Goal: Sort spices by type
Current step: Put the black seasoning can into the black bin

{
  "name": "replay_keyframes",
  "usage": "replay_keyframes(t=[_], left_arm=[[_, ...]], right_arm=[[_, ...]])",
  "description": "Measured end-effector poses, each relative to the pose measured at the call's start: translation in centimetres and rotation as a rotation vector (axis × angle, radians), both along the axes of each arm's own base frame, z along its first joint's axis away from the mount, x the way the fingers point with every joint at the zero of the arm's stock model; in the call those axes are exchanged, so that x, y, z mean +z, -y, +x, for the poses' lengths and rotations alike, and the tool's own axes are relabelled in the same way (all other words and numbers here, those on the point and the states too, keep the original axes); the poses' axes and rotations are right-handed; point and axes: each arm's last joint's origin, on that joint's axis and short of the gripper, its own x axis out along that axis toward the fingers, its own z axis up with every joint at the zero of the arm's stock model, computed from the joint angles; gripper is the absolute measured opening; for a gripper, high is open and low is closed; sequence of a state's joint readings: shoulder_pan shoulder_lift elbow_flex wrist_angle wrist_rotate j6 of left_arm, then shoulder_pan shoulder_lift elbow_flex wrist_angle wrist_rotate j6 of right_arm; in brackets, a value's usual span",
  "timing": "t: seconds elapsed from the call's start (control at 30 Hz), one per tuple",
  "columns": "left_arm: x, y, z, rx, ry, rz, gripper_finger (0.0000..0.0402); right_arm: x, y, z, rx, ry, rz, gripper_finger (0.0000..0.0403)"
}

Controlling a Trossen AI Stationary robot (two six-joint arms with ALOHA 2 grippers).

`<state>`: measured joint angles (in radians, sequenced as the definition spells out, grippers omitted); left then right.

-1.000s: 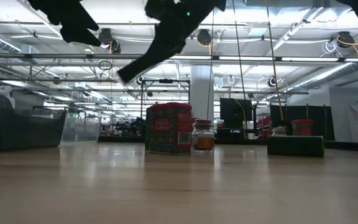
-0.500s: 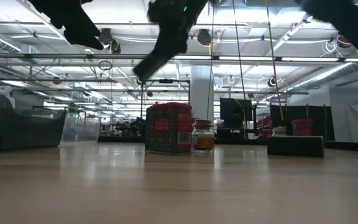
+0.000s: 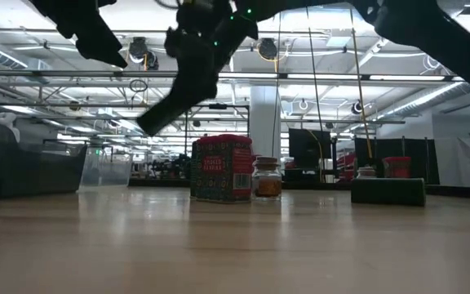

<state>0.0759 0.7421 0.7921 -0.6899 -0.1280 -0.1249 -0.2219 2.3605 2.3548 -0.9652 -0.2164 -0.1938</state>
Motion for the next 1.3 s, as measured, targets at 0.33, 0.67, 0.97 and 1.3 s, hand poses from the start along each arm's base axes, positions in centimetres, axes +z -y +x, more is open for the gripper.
replay_keyframes(t=[0.33,0.67,0.97,1.3], left_arm=[[0.0,0.0,0.0,0.0,-0.005,0.0,0.0326],[0.0,0.0,0.0,0.006,-0.002,0.007,0.0326],[0.0,0.0,0.0,-0.007,-0.008,0.03,0.0326],[0.0,0.0,0.0,-0.021,-0.013,0.049,0.0326]], right_arm=[[-0.9,-0.9,-1.8,0.052,-0.22,-0.039,0.0245],[-1.4,0.8,-4.0,-0.037,-0.46,-0.181,0.0245],[-1.6,1.1,-6.0,-0.039,-0.65,-0.144,0.025],[-1.8,1.1,-6.4,-0.038,-0.67,-0.154,0.0253]])
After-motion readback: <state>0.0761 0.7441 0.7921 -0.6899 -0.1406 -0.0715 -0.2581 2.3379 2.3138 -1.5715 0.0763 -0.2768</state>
